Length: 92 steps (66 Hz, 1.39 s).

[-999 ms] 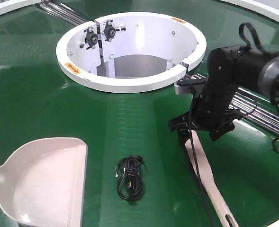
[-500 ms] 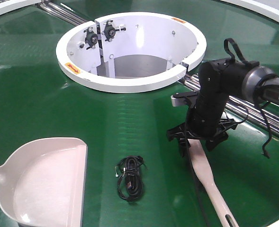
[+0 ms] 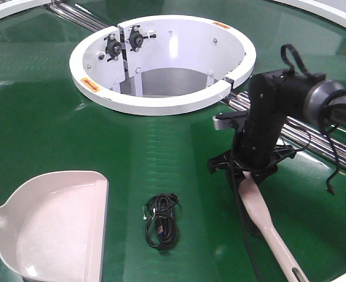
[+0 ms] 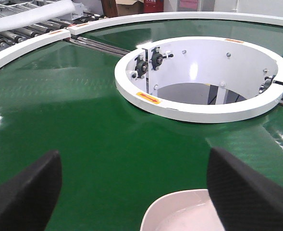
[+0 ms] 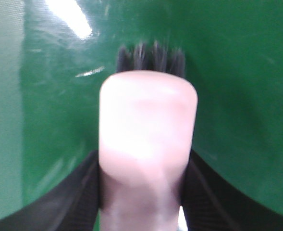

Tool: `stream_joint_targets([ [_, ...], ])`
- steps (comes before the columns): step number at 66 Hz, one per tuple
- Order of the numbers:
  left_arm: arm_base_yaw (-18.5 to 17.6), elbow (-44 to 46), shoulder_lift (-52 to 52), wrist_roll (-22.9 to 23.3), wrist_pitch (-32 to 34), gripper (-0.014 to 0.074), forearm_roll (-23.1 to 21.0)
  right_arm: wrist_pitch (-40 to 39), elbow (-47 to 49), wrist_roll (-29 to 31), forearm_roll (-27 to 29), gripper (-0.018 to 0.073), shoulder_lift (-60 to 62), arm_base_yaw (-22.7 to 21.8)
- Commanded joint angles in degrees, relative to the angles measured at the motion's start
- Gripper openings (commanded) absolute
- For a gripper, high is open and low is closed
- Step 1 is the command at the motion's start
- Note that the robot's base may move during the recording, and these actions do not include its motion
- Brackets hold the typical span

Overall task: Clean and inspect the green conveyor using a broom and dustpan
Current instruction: 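Reach the right gripper down to the beige brush handle and grasp it, then move the left gripper toward the beige dustpan handle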

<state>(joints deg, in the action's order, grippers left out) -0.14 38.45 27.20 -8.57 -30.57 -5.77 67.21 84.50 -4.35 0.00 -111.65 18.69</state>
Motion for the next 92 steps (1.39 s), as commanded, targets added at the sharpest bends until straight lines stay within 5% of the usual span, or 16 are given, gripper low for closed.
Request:
stream_joint_targets([
  [1,-0.1,2.0,0.5,0.1,3.7,0.0569,-0.8,2.3,1.5,0.3,0.0,-0.0010,5.9,-0.1],
  [71,-0.1,2.0,0.5,-0.5,0.5,0.0569,-0.7,6.3,-7.2,0.2,0.4,-0.0010,13.9,-0.1],
  [83,-0.1,2.0,0.5,-16.5,-0.3,0.0569,2.4,6.3,-7.2,0.2,0.4,-0.0010,13.9,-0.1],
  [92,-0.1,2.0,0.5,-39.0,-1.3,0.0569,2.9,6.3,-7.2,0.2,0.4,-0.0010,13.9,-0.1],
])
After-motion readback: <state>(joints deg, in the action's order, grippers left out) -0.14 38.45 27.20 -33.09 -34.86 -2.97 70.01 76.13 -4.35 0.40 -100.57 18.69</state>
